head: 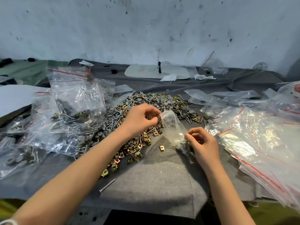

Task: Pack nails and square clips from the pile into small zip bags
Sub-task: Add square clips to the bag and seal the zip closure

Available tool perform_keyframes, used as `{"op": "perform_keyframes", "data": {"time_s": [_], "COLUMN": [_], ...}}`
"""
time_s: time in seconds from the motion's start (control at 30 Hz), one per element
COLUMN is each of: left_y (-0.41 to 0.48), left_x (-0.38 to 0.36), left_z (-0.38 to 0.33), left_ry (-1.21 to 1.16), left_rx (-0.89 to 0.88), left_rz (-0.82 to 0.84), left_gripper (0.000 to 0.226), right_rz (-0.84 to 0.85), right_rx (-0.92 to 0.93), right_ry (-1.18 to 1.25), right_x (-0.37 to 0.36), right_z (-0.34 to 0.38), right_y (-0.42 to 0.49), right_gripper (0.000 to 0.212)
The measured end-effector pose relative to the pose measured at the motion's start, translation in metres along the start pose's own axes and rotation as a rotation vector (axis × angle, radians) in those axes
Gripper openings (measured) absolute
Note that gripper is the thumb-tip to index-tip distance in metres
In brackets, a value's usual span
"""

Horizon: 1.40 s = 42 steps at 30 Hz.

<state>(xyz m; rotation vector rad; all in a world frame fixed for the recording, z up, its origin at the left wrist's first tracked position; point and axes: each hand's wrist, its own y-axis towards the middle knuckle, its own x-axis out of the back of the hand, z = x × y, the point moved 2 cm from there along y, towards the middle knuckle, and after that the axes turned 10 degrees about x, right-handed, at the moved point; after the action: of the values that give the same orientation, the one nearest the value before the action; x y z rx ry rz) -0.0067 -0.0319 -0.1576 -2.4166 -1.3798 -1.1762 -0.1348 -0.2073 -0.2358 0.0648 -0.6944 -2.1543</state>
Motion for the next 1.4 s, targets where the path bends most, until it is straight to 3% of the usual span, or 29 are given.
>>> {"op": "perform_keyframes", "data": {"time_s": [0.1, 0.27, 0.47, 0.63, 0.8, 1.4], "left_y": [0.007, 0.007, 0.006, 0.001, -0.002, 0.001], "left_x": [0.014, 0.016, 0.012, 0.002, 0.001, 0.007], "left_z": [-0.01, -0.019, -0.018, -0.009, -0.005, -0.012], "left_ry": [-0.195, -0.076, -0.094, -0.377, -0.571, -0.612], "left_rx": [0.061, 0.023, 0.076, 0.293, 0.349, 0.226], "left_rz": [-0.001, 0.101, 0.195, 0.258, 0.303, 0.096], "left_gripper": [0.021, 0.015, 0.02, 0.019, 0.018, 0.016], "right_rz": [0.002, 0.005, 0.005, 0.011, 0.014, 0.03], "right_rx": [0.0, -0.003, 0.002, 0.002, 0.007, 0.03], "right_ry": [-0.004, -0.017, -0.017, -0.015, -0.024, -0.031], "right_x": [0.0, 0.0, 0.0, 0.0, 0.0, 0.0], "right_z": [0.0, 0.002, 0.004, 0.003, 0.002, 0.004], "right_y": [0.0, 0.0, 0.0, 0.0, 0.0, -0.001], "right_gripper": [0.024, 0.023, 0.024, 0.023, 0.025, 0.025]}}
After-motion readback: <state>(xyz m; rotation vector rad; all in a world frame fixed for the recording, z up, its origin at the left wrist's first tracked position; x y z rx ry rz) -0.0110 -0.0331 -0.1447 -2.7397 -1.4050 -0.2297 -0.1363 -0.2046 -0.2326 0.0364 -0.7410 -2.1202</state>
